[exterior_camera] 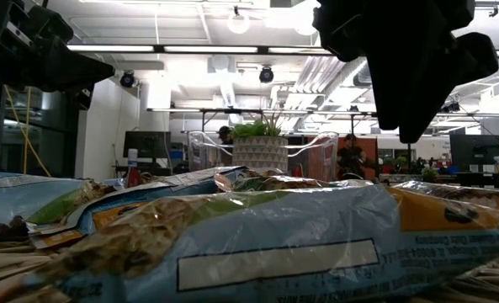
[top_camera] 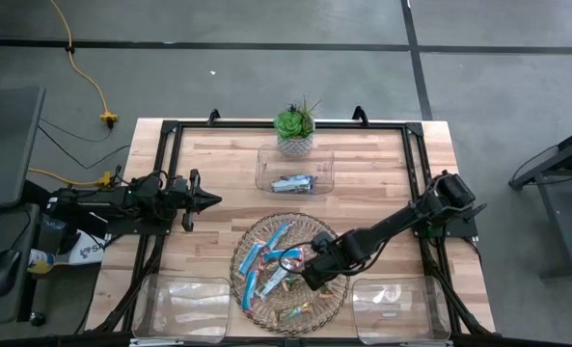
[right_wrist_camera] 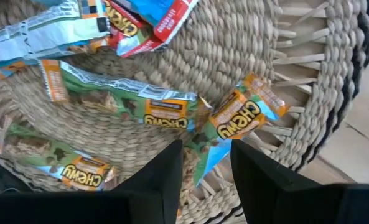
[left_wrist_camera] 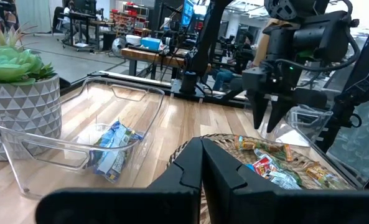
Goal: Pick and place Granola Bars by type
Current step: Put the yellow granola bar into the bottom right transparent bin
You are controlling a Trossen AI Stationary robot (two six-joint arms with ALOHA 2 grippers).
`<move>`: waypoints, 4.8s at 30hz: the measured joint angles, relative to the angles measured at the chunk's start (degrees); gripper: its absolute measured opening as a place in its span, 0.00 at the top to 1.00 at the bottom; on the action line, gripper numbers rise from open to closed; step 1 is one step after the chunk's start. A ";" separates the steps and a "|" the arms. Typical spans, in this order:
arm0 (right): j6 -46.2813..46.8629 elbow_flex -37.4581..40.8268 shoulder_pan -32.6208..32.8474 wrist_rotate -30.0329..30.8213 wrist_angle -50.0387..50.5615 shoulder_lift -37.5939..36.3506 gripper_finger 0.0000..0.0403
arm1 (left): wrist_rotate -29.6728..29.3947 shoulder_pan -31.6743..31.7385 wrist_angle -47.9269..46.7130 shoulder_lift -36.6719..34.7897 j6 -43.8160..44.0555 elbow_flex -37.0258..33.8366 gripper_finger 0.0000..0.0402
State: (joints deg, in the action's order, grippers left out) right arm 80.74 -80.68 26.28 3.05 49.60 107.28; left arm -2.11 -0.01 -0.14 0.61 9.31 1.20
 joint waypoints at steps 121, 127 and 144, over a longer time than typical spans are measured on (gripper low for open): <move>11.73 0.00 -3.31 -4.06 1.42 7.00 0.92 | 0.00 -0.02 0.00 0.01 0.01 -0.01 1.00; 11.72 -0.02 -3.31 -1.84 1.99 4.41 0.93 | 0.01 -0.01 0.00 0.00 0.01 0.00 1.00; 6.71 -0.02 -3.31 7.74 1.99 -9.89 0.92 | 0.00 -0.01 0.00 0.00 0.01 -0.01 1.00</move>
State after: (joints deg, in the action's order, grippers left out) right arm 87.45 -80.71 22.96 10.79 51.60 97.40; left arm -2.11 -0.03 -0.14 0.62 9.32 1.19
